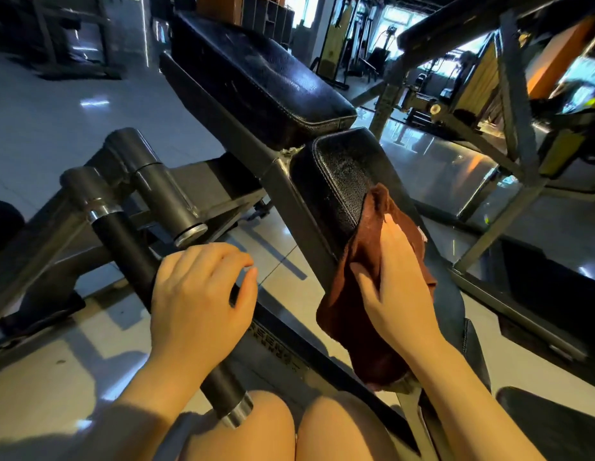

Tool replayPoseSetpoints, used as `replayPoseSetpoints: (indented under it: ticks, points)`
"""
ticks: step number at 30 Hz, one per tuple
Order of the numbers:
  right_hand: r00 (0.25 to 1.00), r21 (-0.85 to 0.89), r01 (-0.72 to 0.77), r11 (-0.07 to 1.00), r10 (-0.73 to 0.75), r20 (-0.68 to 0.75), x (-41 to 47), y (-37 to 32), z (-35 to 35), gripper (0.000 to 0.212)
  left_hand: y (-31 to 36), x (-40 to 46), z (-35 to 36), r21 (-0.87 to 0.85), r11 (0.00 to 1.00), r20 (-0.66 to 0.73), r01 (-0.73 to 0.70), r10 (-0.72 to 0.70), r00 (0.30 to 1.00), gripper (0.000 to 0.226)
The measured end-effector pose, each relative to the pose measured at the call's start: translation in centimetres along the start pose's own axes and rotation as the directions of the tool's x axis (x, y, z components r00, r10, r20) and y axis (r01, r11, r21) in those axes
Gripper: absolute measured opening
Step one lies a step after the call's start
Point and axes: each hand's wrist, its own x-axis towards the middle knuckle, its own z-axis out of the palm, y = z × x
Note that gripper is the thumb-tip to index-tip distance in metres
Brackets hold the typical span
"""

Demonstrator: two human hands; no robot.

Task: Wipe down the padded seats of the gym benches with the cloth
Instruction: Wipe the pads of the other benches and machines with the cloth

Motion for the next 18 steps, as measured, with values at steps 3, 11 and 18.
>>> replayPoseSetpoints:
  ticks: [3, 11, 18]
  points:
    - [0.998, 0.0, 0.025, 1.0, -0.025, -0.063, 3.9, -2.8, 0.7, 0.068, 0.0, -0.1, 0.2, 0.028, 0.999, 0.027, -0.021, 0.02, 0.999, 0.014]
    - [0.992, -0.069, 0.087, 0.994, -0.093, -0.089, 9.6, -6.5, 1.8, 0.078, -0.3, 0.2, -0.3, -0.016, 0.999, -0.003, 0.033, -0.033, 0.999, 0.023]
    - [0.956, 0.127, -0.292, 0.948, 0.294, 0.003, -1.9, -0.8, 1.3, 0.084, -0.8, -2.2, -0.7, 0.008, 1.0, -0.002, 0.028, -0.028, 1.0, 0.022]
